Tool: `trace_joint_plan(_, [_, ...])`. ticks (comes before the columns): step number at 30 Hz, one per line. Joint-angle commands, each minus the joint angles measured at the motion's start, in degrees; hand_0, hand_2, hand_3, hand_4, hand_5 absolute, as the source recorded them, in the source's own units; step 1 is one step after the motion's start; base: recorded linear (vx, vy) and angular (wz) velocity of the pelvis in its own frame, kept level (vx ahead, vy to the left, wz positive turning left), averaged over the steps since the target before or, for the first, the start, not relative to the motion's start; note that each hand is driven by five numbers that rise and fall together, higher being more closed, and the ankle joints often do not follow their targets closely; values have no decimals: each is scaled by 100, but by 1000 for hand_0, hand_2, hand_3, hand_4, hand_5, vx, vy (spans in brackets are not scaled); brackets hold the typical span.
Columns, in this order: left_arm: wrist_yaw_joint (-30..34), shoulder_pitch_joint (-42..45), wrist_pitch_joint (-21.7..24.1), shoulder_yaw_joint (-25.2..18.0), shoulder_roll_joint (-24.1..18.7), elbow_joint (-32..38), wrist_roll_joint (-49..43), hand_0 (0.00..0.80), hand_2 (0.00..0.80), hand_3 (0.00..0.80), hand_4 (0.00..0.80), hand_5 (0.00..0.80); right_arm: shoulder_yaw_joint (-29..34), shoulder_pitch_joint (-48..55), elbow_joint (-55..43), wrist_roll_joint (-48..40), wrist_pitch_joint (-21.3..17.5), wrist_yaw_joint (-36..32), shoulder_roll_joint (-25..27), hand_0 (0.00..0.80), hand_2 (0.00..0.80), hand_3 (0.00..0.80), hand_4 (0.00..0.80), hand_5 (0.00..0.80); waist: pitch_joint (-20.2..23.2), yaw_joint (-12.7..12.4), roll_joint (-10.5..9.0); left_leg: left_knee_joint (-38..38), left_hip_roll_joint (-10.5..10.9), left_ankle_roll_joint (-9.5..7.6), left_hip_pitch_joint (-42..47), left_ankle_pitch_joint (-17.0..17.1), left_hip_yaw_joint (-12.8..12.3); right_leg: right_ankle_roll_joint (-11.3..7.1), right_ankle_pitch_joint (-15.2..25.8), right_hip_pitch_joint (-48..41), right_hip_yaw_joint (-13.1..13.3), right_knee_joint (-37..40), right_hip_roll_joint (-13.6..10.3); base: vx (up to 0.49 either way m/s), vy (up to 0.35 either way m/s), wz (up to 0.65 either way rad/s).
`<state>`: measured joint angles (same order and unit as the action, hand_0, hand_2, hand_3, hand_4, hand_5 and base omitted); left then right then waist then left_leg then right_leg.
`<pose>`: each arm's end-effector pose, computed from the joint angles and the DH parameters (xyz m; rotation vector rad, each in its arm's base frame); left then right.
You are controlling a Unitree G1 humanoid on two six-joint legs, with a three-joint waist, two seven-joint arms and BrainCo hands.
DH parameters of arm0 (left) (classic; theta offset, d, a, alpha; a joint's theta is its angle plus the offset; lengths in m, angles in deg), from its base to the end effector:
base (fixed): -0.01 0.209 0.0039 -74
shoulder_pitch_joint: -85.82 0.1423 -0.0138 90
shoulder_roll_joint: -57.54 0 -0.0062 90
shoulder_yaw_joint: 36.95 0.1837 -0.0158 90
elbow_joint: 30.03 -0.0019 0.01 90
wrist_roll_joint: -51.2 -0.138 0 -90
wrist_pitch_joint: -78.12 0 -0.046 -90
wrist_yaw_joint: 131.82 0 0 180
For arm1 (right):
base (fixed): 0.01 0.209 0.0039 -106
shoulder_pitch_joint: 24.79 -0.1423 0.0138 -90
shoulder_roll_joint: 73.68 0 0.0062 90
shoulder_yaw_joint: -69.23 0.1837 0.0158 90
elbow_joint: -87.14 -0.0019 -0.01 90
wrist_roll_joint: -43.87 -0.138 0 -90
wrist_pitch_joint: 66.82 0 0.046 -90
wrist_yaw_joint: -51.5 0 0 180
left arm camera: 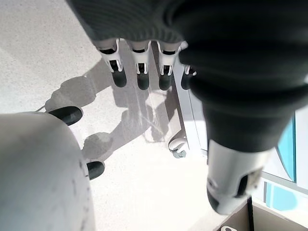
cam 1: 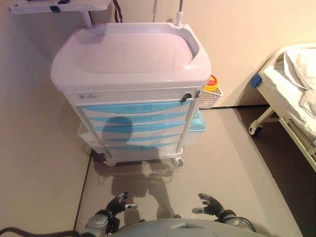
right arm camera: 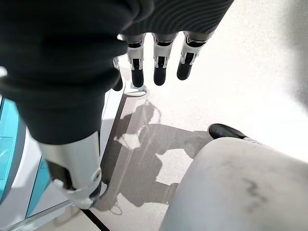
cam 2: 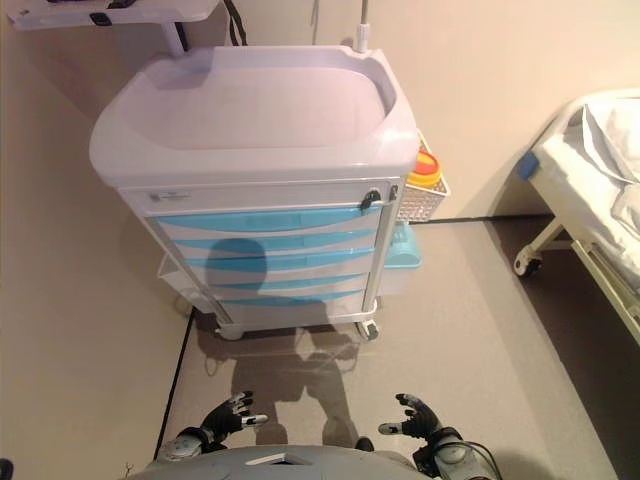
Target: Open the drawer and pick up the medicine
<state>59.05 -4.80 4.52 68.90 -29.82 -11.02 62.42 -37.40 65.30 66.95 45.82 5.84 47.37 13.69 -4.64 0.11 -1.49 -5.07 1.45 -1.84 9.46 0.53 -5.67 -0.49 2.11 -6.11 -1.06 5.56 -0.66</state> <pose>0.0839 0.2119 -0.1121 0.1098 0.9746 -0.1781 0.0824 -0.2068 -0.1124 -0.3398 0.9545 0.2533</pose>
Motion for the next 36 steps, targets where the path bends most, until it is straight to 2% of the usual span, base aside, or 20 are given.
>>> trace_joint_plan(1, [-28,-254,123,-141,298,-240,18,0,0,0,0,0,-152,-235,139,105,-135,9,-64,0,0,0,0,0,-41,1,-35,7,380,-97,-154,-388,634,-216,-232,-45,-230,-226,136,0,0,0])
trace_joint_plan(14, [-201,-205,74,-263,299,-305,138,0,0,0,0,0,-123,-219,182,102,-146,-48,-77,0,0,0,0,0,-110,-17,-56,62,387,-102,-193,-400,616,-222,-265,15,-246,-322,111,17,-2,0])
trace_joint_plan(20, [-175,-237,133,-263,298,-244,318,0,0,0,0,0,-174,-261,135,55,-170,-34,-64,0,0,0,0,0,-335,-45,-21,261,436,-167,-388,-438,661,-184,-328,223,-257,-561,66,32,-6,4])
trace_joint_plan(23, [-199,-330,159,-185,312,-163,426,0,0,0,0,0,-251,-350,54,-35,-191,22,-51,0,0,0,0,0,-508,-59,19,435,461,-206,-641,-445,690,-157,-377,497,-276,-796,30,-34,-5,5])
trace_joint_plan(28, [-264,-686,381,-23,270,33,786,0,0,0,0,0,-399,-738,-173,-218,-356,145,33,0,0,0,0,0,-1178,-45,94,890,489,-262,-1319,-400,633,-106,-429,1268,-318,-1411,-12,-166,-8,5])
trace_joint_plan(36, [-19,-1055,725,-99,266,496,1864,0,0,0,0,0,-459,-1109,-367,-429,-430,397,143,0,0,0,0,0,-1834,-76,136,1797,550,-288,-2405,-401,540,12,-570,2337,-311,-2375,-18,-82,-11,-4])
